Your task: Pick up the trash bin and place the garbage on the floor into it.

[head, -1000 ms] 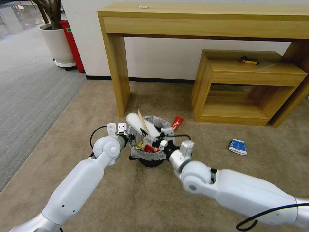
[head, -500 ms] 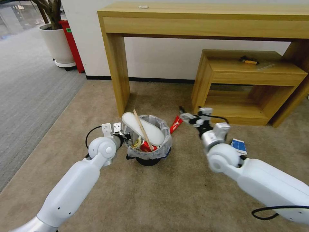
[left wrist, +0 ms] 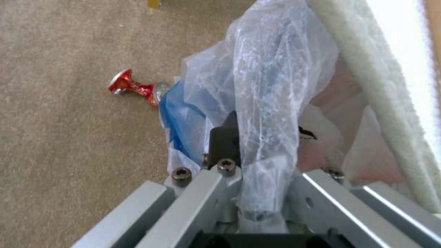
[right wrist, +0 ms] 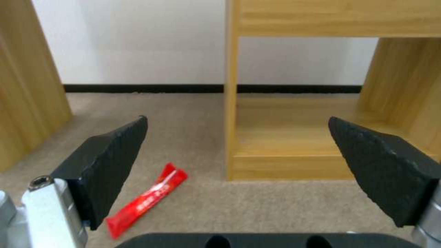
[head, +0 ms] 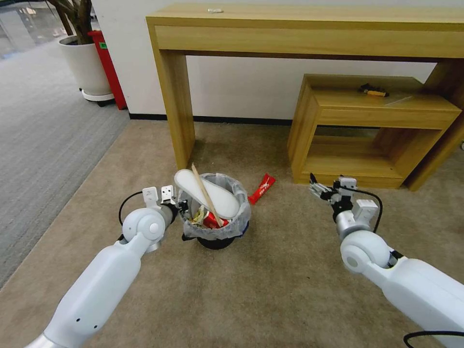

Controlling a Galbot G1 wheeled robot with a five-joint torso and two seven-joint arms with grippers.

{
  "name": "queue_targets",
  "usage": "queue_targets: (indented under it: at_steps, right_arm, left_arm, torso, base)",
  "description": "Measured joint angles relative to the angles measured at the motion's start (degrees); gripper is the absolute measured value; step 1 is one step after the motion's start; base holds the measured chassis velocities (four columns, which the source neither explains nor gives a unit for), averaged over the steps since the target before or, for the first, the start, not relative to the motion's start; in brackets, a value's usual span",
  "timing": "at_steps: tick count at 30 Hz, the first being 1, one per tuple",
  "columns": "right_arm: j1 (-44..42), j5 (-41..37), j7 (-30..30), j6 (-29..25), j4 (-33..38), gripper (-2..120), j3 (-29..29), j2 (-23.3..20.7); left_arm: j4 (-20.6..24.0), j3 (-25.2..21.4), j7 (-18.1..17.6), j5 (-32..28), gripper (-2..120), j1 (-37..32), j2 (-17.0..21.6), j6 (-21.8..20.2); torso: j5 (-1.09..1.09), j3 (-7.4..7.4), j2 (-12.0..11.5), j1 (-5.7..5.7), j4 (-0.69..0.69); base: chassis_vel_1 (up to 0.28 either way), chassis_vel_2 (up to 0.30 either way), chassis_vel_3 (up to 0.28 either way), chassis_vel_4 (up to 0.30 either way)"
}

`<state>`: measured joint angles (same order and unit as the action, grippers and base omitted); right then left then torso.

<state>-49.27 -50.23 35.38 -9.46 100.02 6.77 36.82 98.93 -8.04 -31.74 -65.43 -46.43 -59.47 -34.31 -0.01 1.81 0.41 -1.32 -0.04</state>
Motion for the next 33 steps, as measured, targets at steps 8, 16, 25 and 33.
queue_targets:
  at_steps: [8, 16, 25, 33]
  right_arm:
    - [-6.9, 4.49, -1.43, -2.38, -4.24, 100, -6.3, 1.55]
    - [-14.24, 9.89, -3.63, -4.63, -8.36, 100, -13.1, 3.31]
    - [-16.61, 11.25, -4.82, -6.91, -14.0, 100, -15.69, 5.68]
    - [-16.5, 11.88, -5.19, -7.24, -14.68, 100, -14.9, 6.46]
  left_arm:
    - [1.69, -3.19, 0.09, 0.02, 0, -2.74, 0.76, 0.16]
    - [2.7, -7.56, 1.2, -0.1, 0, -5.24, 2.39, 0.4]
    - [3.01, -10.16, 1.6, -0.96, 0, -6.34, 3.91, 0.62]
    - [3.71, -10.61, 1.55, -0.92, 0, -7.38, 3.85, 0.68]
  torso:
    - [0.0, 0.0, 0.0, 0.0, -0.02]
    - [-0.01, 0.0, 0.0, 0.0, -0.01]
    - [-0.01, 0.01, 0.0, 0.0, -0.01]
    - [0.0, 0.01, 0.0, 0.0, -0.02]
  base:
    - [0.0, 0.0, 0.0, 0.0]
    - [0.0, 0.0, 0.0, 0.0]
    - [0.0, 0.0, 0.0, 0.0]
    - [0.022, 0.02, -0.029, -0.03]
